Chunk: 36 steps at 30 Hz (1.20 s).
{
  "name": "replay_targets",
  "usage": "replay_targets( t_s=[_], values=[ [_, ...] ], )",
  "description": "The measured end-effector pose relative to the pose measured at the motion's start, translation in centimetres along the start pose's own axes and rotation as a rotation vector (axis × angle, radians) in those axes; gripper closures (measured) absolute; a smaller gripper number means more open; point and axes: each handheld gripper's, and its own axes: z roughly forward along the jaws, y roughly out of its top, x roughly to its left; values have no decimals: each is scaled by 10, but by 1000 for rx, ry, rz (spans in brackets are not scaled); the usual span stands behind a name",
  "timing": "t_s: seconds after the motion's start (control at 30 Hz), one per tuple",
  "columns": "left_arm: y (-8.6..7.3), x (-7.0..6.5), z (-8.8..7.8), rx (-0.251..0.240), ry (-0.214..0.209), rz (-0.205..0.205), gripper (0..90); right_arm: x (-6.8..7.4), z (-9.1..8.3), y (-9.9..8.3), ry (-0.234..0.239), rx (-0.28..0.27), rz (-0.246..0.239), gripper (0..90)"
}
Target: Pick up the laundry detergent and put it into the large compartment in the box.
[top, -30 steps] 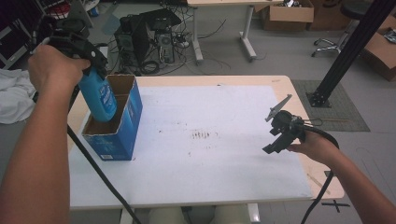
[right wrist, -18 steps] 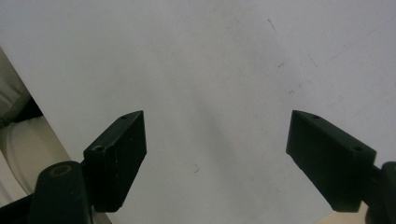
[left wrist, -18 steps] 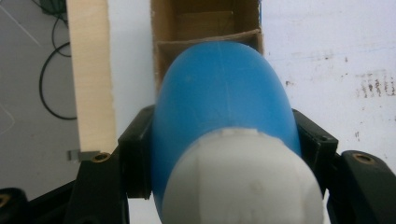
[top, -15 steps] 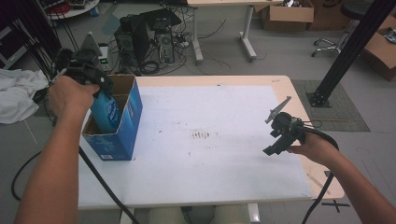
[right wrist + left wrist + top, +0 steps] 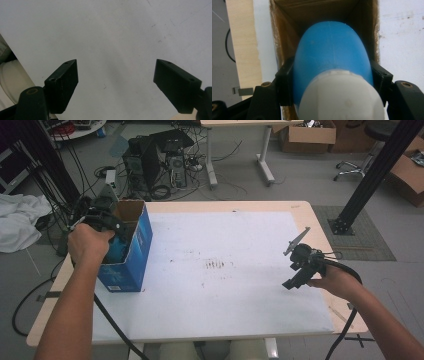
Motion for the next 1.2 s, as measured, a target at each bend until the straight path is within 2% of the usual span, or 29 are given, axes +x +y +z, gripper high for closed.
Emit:
replay_targets(
  t_s=[0.23,0.37,0.57,1.0,1.2],
  values=[
    [0,-2,15,15,13,23,379,1,3,4,1,0,-10,198],
    [-1,-2,23,26,1,25,379,1,5,4,4,3,-7,198],
    [-2,-1,31,39,5,36,379,1,6,4,7,2,-2,198],
    [-2,1,33,26,-6,41,374,1,8,3,10,3,1,199],
    [-5,4,33,20,-17,18,369,2,7,3,12,4,-2,199]
  ],
)
